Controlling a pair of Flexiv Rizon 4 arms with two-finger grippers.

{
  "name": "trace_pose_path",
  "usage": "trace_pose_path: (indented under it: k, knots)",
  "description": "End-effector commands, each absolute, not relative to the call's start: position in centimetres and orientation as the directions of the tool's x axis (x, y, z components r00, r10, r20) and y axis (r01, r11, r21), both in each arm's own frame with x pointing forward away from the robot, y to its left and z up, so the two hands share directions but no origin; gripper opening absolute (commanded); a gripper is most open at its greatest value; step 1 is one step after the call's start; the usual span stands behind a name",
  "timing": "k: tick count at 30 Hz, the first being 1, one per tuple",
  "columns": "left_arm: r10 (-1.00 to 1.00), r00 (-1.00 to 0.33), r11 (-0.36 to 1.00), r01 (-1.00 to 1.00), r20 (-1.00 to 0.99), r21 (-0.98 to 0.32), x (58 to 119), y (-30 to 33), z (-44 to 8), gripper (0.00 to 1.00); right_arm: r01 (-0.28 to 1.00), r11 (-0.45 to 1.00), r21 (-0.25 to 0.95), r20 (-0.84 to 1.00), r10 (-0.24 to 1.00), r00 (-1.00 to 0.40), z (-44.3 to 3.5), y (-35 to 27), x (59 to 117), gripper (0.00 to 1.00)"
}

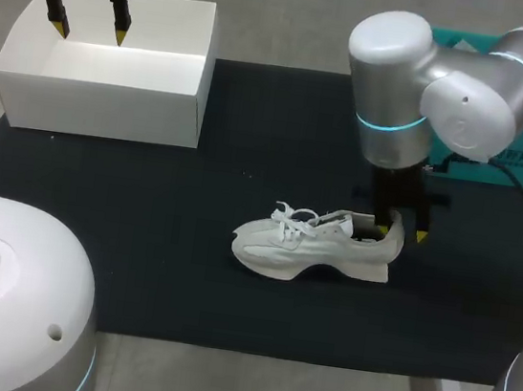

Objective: Take the shoe out of the shoebox, open the shoe tongue, remove and reinsert the insole, then place the shoe into the shoebox

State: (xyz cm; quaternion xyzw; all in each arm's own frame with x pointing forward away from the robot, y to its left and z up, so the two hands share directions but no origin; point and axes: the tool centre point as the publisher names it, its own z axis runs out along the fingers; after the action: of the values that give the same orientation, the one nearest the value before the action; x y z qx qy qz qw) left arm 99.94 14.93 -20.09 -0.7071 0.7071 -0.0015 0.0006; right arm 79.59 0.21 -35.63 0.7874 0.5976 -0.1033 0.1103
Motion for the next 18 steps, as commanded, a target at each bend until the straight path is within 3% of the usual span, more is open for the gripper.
trace_pose_path:
  k: [1, 7, 12, 18]
  knots:
    - [-1.000, 0.000, 0.000, -1.000, 0.001, -0.002, 99.9, 15.0, -20.1, 1.00, 0.965, -0.236, 0.112, -0.271, 0.927, 0.259, -31.0, -0.1, 78.6, 1.00]
    - [-1.000, 0.000, 0.000, -1.000, 0.001, -0.002, 99.9, 15.0, -20.1, 1.00, 0.968, -0.084, 0.235, -0.192, 0.973, 0.130, -25.5, 0.2, 80.5, 1.00]
    - [-1.000, 0.000, 0.000, -1.000, 0.001, -0.002, 99.9, 15.0, -20.1, 1.00, 0.894, 0.171, 0.414, -0.060, 0.985, -0.161, -20.3, 1.4, 82.2, 1.00]
    - [-1.000, 0.000, 0.000, -1.000, 0.001, -0.002, 99.9, 15.0, -20.1, 1.00, 0.716, 0.397, 0.575, 0.105, 0.832, -0.545, -15.8, 1.0, 83.5, 1.00]
